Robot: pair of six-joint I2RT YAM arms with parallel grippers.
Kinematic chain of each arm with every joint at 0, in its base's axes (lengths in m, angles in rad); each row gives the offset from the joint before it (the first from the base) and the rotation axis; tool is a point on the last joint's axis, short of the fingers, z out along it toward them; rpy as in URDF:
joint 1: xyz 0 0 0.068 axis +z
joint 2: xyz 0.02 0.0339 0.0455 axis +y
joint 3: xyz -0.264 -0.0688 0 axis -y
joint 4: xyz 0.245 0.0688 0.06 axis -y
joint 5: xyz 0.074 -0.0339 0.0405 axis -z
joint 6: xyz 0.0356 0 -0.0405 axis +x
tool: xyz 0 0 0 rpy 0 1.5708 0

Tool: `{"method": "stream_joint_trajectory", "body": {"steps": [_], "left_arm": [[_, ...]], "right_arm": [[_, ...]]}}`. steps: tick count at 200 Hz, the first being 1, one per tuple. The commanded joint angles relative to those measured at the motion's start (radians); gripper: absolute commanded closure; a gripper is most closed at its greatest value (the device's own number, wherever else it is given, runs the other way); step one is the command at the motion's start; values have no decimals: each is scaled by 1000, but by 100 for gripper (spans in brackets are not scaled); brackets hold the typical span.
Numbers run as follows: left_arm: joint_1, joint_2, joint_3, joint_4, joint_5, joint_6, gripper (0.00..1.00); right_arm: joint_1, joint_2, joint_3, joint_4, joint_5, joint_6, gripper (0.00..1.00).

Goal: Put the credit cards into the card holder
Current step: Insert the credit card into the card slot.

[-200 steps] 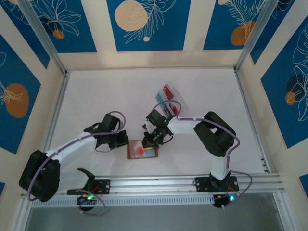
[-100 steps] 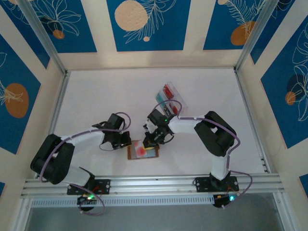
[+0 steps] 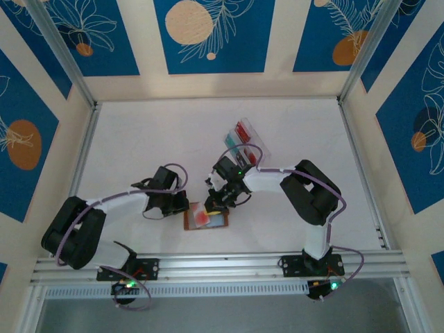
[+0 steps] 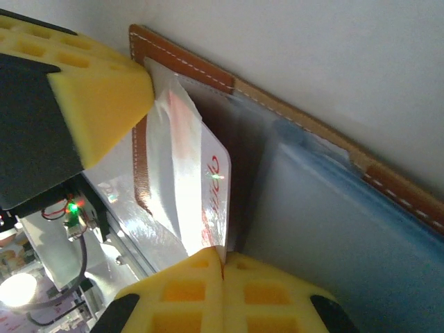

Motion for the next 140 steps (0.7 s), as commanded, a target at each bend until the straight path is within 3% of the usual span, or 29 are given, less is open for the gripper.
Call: {"method": "stream_joint_trajectory", "body": {"steps": [1,51,140], "left_arm": [[-7,25,-54,-64,-71,-6,100],[-8,12,-61,-68,-77,-19,100],[-12,-18,-45,-72,-61,-45,100]], "right_arm": [[-1,12,-21,32,-38,41,100],[9,25,-39,77,-28,106,100],[76,29,-89,148,96,267,100]]}}
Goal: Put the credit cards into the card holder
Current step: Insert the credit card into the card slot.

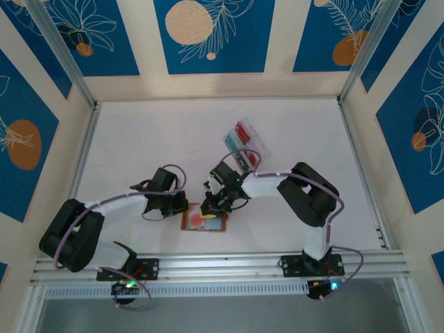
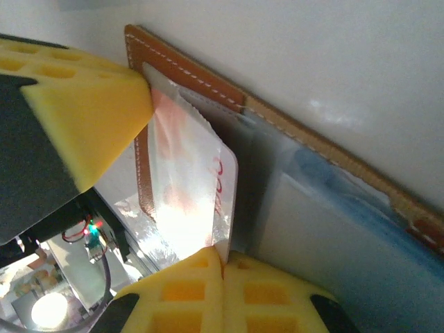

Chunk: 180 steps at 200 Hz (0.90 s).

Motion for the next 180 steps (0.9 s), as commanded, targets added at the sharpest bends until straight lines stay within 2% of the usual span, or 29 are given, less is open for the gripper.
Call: {"method": "stream_joint_trajectory", "body": {"steps": [1,41,72,180], "left_arm": [[-10,7,-22,-93,-49,-15,100],[-8,-57,17,-177,-45,-3,100],[0,-138,7,-205,-34,-44,99],[-22,-119,-80,-162,18,-27,99]], "right_arm": [[23,26,-32,-7,73,64,100],[-3,23,-62,-5,90,67,100],[-19,23,-58,-28,68,32,100],[-29,35,4,-75,67,15,100]]}}
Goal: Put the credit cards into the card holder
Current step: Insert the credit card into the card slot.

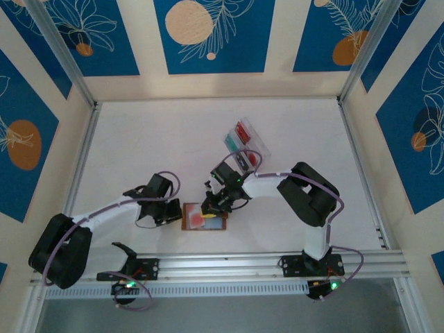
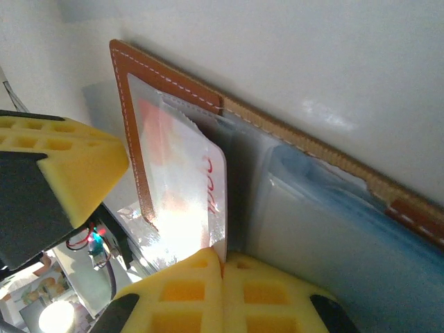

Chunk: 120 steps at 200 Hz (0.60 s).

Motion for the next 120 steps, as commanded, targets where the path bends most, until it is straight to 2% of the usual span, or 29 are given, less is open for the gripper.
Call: {"method": "stream_joint_trajectory", "body": {"steps": [1,77,120], "left_arm": [[-17,17,-27,6,27,-4,99],[-121,109,-59,111,-9,-80,100],[-140,125,-57,141,-18,-109,100]], "right_arm": [[-11,35,13,-90,63,-5,100],[-15,61,44,-57,46,43,100],[8,64,45,-32,41,60,100]]}}
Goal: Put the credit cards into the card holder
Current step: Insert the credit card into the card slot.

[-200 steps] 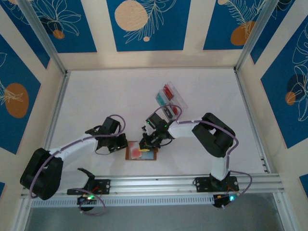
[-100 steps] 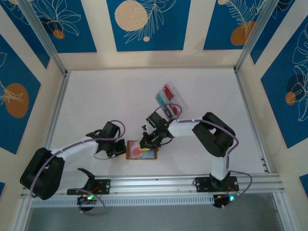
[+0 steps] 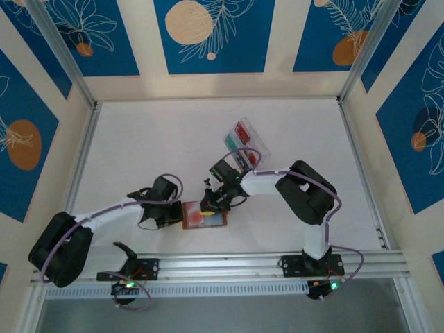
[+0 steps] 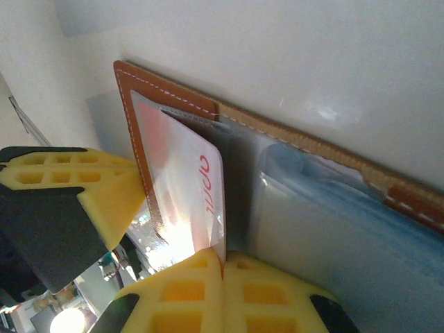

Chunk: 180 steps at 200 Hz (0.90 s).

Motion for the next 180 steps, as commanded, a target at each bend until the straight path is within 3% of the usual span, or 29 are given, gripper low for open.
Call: {"method": "stream_joint_trajectory", "body": {"steps": [1,90,123,180], "left_arm": [[-59,96,-50,119,55,-32,100],[-69,129,-17,134,46,-35,100],[-69,132,-23,113,26,-45,100],[-68,146,-38,113,6,-59,100]], "right_arm": [[14,37,3,-16,41,28,100],[57,46,47,-108,94,-34,95],[54,13,77,-197,140,-88,80],[30,-27,124,-352,183,-185,67]]}}
